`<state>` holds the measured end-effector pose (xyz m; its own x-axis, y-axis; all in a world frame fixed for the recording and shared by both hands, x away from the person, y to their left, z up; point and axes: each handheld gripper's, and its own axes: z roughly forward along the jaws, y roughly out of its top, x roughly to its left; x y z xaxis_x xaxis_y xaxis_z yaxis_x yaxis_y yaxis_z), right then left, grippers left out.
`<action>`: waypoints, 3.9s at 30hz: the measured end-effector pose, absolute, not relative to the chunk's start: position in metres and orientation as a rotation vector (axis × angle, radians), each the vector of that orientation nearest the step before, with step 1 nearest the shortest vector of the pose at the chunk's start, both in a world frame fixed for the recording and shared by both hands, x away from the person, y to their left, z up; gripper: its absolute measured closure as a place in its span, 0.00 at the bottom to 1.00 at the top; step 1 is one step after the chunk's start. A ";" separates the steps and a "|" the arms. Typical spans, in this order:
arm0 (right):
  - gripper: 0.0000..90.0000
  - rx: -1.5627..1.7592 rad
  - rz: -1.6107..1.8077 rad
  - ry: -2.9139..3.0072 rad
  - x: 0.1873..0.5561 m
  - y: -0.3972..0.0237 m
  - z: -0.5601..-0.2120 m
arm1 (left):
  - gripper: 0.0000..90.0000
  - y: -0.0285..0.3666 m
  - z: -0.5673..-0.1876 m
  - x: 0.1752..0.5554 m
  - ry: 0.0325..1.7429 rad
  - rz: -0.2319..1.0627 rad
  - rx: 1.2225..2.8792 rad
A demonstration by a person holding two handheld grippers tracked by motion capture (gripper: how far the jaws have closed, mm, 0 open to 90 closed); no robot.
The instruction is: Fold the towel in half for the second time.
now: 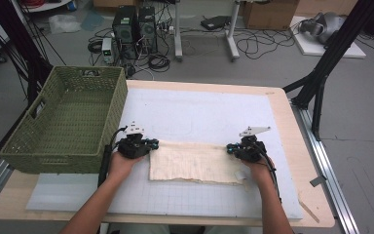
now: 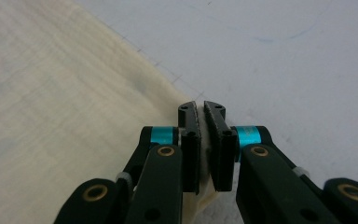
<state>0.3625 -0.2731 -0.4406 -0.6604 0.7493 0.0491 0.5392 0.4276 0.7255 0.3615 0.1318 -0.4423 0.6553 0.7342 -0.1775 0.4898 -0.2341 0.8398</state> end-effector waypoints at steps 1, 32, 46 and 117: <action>0.95 1.097 1.063 2.374 0.361 -0.272 -0.439 | 0.93 0.132 -0.441 0.362 0.964 0.328 1.870; 0.92 0.941 1.252 2.249 0.290 -0.281 -0.433 | 0.89 0.145 -0.440 0.315 0.842 0.309 1.876; 0.93 0.883 1.225 2.319 0.263 -0.284 -0.434 | 0.49 0.147 -0.414 0.302 0.876 0.296 1.742; 0.81 1.095 1.114 2.298 0.258 -0.290 -0.444 | 0.75 0.123 -0.446 0.294 0.796 0.332 2.073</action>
<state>0.2580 -0.2895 -0.4444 -0.6345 0.7728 0.0121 0.4880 0.3885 0.7816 0.2942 0.1226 -0.4456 0.7600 0.6475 -0.0551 0.4162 -0.4199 0.8065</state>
